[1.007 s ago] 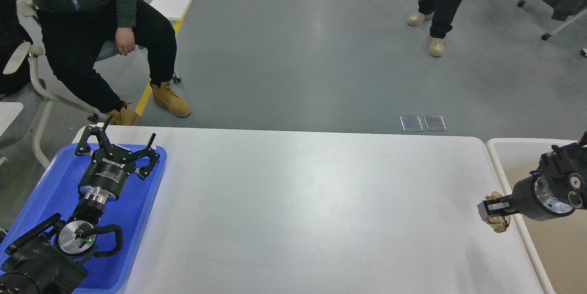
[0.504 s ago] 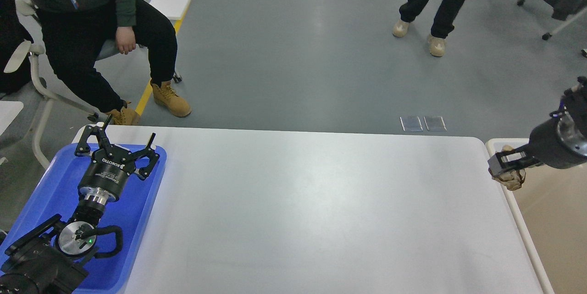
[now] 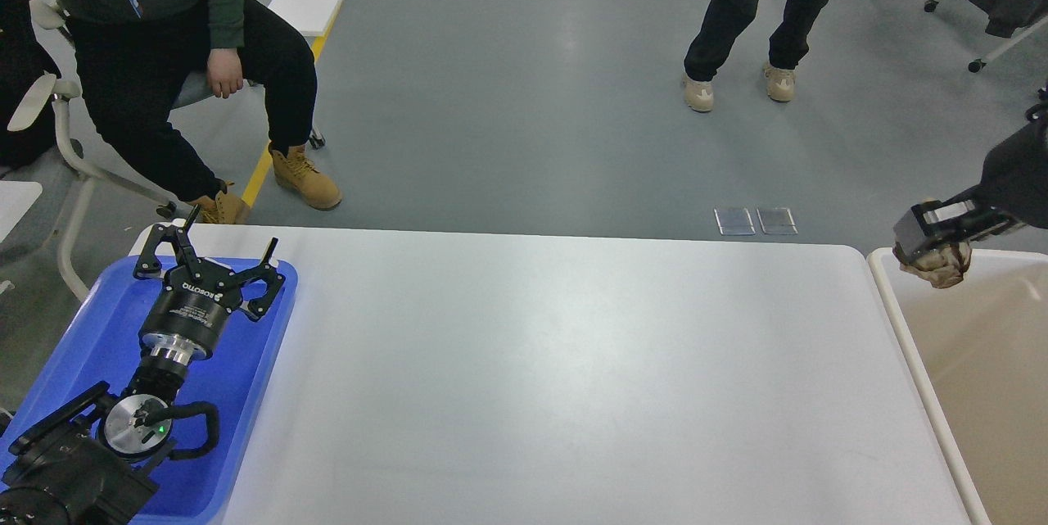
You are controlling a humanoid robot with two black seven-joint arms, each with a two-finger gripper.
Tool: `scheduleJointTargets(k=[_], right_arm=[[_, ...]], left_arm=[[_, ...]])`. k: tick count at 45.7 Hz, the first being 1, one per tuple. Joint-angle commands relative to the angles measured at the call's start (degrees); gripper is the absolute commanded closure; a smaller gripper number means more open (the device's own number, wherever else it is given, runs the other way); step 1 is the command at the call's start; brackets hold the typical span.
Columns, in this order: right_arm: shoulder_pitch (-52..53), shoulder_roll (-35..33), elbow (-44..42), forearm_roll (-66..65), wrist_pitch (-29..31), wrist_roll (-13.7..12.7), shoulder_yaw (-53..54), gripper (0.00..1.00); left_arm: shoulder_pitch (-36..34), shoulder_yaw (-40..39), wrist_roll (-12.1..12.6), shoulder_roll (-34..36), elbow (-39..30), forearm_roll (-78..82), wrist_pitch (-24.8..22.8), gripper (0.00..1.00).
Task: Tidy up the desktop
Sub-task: 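Lift the paper ball and carry it over the beige bin, then open the right gripper to drop the paper ball into the bin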
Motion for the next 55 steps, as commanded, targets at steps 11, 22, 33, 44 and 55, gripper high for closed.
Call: scheduleJointTargets(k=[11,22,33,44,55], right_arm=[[2.5,-0.4,-2.0,7.3,2.3,0.1,-1.0,1.00],[-2.2,-1.0,-11.4,12.3,1.9,0.1,-5.3,1.00],[-21.8,-5.7,-33.7,20.1,1.3,0.1,-5.1,1.00],[-35.7,-10.5,-46.7,26.6,-2.1,-0.5,1.1,1.00],[-49.5,-12.1,-54.1,29.4,-10.5,-0.7,9.6,1.00]], left_arm=[[0.0,0.0,0.0,0.0,0.0,0.0,0.0,0.01],[0.0,0.0,0.0,0.0,0.0,0.0,0.0,0.01],[0.0,0.0,0.0,0.0,0.0,0.0,0.0,0.01],[0.0,0.0,0.0,0.0,0.0,0.0,0.0,0.01],[0.0,0.0,0.0,0.0,0.0,0.0,0.0,0.01]])
